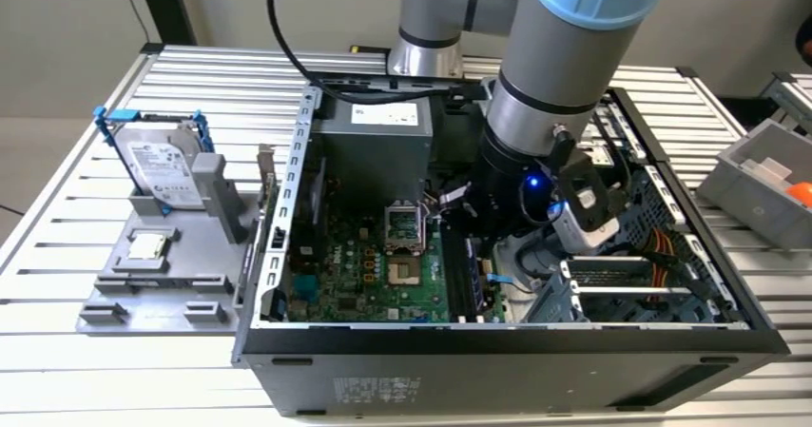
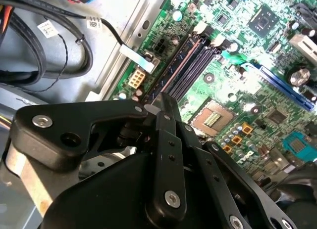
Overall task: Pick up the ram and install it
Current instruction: 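Press down the ram until it locks into place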
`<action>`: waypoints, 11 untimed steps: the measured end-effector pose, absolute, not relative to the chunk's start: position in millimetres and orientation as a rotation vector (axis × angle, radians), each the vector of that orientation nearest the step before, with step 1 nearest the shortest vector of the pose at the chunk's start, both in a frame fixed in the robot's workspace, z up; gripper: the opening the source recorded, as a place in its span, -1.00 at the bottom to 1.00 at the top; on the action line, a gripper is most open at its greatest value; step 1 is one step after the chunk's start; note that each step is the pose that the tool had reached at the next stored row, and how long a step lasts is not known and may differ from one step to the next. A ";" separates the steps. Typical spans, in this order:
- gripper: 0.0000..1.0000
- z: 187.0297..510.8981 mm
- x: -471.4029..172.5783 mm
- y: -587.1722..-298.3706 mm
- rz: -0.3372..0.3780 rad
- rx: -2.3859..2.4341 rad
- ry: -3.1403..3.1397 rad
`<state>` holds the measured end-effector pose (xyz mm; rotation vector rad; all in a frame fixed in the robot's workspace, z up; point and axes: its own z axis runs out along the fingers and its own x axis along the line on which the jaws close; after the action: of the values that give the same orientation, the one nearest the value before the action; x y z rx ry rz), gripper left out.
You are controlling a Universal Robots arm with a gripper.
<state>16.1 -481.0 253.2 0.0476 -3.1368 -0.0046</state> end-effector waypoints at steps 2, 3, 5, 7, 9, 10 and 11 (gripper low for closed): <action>-1.00 253.2 16.1 -480.9 -0.004 0.080 -3.136; -1.00 253.3 16.1 -480.9 -0.004 0.096 -3.136; -1.00 253.3 16.1 -480.8 -0.004 0.125 -3.135; -1.00 253.3 16.0 -480.5 -0.004 0.147 -3.134; -1.00 253.3 15.9 -480.5 -0.004 0.170 -3.132; -1.00 253.3 15.7 -480.5 -0.004 0.182 -3.132; -1.00 253.3 15.5 -480.4 -0.004 0.193 -3.131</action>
<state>15.5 -480.4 253.3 0.1931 -3.1311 -0.0041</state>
